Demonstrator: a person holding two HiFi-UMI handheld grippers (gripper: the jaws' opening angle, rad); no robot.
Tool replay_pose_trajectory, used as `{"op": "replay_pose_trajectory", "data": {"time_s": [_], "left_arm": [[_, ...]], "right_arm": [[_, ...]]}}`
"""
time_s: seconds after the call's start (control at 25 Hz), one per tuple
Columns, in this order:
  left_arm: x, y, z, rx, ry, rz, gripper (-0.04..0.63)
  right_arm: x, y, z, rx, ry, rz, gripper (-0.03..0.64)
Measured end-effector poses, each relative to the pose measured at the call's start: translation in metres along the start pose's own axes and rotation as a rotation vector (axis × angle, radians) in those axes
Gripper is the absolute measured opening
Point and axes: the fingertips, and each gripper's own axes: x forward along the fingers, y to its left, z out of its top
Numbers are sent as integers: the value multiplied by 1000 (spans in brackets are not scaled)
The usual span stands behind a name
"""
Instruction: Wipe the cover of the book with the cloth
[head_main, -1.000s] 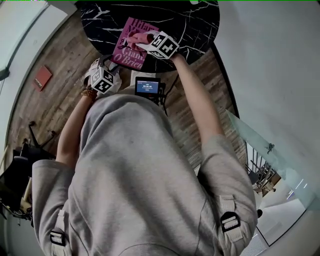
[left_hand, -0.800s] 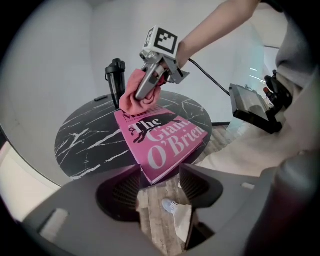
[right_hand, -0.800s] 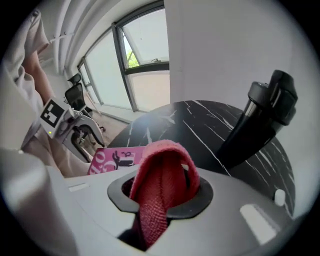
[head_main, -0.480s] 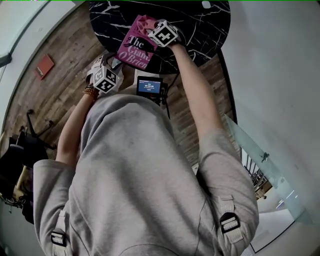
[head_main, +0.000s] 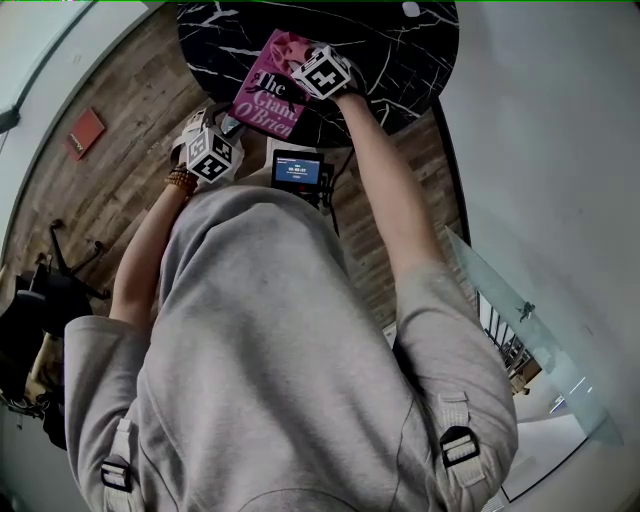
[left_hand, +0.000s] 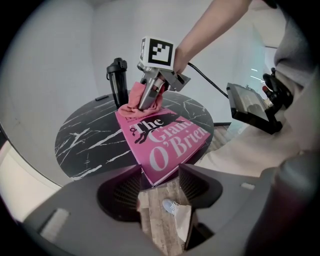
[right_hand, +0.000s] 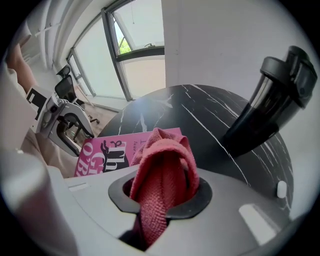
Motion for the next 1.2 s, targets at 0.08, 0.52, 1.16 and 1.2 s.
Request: {"op": "replay_pose_trajectory", "data": {"time_s": [0.08, 0.52, 1.16, 1.2], "left_arm": [[0, 0, 0, 4, 1, -3, 235], [0, 0, 0, 13, 3, -7, 235], [2, 1, -1, 15, 12, -1, 236], [2, 1, -1, 15, 13, -1, 236]], "right_arm": [[-1, 7, 0, -5, 5, 8, 95], [-2, 35, -1, -14, -4, 34, 97], [1, 81, -13, -96, 28, 96, 97], [1, 84, -14, -107, 32, 98, 97]]}}
